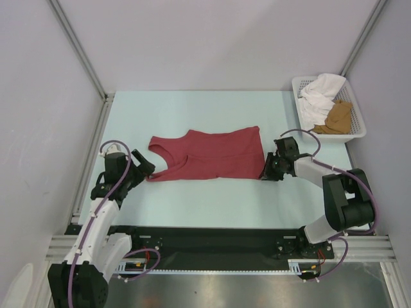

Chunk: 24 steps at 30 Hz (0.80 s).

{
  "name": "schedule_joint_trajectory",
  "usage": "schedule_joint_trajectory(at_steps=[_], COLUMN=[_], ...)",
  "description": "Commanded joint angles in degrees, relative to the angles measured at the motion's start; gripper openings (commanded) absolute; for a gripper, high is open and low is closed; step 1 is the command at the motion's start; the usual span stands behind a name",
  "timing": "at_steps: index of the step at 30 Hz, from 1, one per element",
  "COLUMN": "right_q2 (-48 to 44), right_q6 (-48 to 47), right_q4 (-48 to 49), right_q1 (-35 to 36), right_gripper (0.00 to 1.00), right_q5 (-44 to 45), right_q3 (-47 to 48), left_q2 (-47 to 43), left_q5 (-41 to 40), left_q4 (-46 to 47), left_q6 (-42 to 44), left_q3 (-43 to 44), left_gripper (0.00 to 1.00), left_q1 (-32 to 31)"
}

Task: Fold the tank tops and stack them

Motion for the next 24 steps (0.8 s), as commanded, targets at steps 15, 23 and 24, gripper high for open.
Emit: schedule_joint_trajectory(at_steps=[15,23,24], right_q2=[-2.76,-2.67,-2.67], right_q6=[0.72,0.89,0.89], right_q4=[-0.84,-0.31,-0.4], right_q1=[-3.83,-3.83,-3.83], right_gripper=[0.0,0.0,0.0], right_q5=[5.58,5.06,5.06], right_q3=[-0.23,-0.23,-0.31], left_q2=[3.09,3.44,3.79], left_q5=[3.66,3.93,3.75], left_q4=[2.66,7.67,8.03], left_q6=[-14.86,-18.65,-18.82], left_q3=[-4.61,-6.28,-6.46], left_gripper=[0.93,0.59,0.55], left_q1=[0.45,0.45,0.45])
